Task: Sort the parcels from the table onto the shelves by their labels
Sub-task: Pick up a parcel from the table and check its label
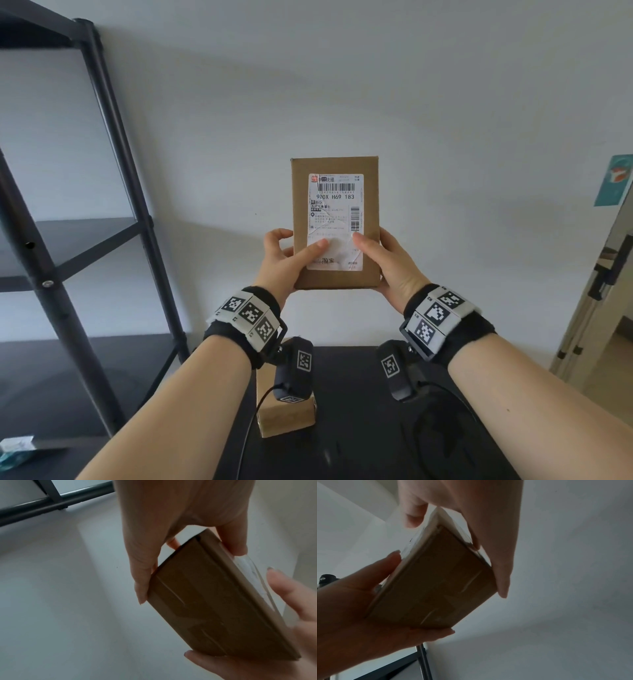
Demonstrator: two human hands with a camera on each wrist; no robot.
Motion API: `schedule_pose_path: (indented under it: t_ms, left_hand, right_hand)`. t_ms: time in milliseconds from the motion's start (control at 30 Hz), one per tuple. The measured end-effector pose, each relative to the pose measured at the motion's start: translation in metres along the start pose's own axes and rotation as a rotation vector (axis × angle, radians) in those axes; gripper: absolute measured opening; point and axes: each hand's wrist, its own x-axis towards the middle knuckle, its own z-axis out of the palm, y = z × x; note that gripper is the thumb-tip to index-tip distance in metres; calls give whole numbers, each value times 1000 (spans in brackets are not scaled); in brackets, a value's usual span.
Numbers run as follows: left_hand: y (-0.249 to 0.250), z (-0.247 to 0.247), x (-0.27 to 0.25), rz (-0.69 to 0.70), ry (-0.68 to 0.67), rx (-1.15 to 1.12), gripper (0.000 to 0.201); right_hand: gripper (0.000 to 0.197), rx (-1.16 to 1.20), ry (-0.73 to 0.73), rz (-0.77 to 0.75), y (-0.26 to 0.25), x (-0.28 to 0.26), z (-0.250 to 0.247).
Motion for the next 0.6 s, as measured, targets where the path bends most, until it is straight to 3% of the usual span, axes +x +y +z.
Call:
schedule_pose_path:
  t_ms: [167, 267, 600]
  left_hand:
    - [0, 6, 0, -2, -8, 79, 53]
    - [4, 6, 2, -19, 34, 93, 50]
    - [4, 12, 1, 44, 107, 144, 49]
  right_hand:
    - [32, -24, 89, -49, 0, 2, 6]
    - [36, -68, 87, -70, 2, 1, 7]
    - [18, -73, 113, -156, -3, -8, 10]
